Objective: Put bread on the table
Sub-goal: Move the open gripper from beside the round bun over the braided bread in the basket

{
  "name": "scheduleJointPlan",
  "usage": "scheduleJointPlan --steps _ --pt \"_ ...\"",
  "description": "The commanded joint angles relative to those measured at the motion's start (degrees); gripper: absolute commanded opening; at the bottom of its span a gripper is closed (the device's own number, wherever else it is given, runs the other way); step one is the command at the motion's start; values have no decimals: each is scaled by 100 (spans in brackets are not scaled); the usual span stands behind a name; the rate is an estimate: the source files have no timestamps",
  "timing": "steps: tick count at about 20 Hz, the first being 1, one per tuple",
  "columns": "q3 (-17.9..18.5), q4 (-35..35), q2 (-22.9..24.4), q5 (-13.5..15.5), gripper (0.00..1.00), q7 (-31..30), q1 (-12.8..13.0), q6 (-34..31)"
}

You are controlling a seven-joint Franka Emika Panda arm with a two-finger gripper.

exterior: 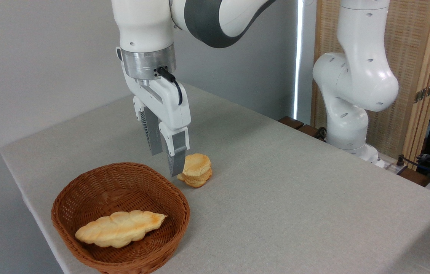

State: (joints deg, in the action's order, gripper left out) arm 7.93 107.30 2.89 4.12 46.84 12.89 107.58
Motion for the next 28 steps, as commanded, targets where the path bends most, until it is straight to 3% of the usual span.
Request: scheduleJointPlan --steps 1,15,22,28 --pt "25 -69 -25 -52 100 -61 47 0" --pt "42 -78 -139 -70 100 -43 38 70" --pt "78 -60 -271 -61 100 88 12 913" --pt "78 -60 -631 -70 100 809 3 1484"
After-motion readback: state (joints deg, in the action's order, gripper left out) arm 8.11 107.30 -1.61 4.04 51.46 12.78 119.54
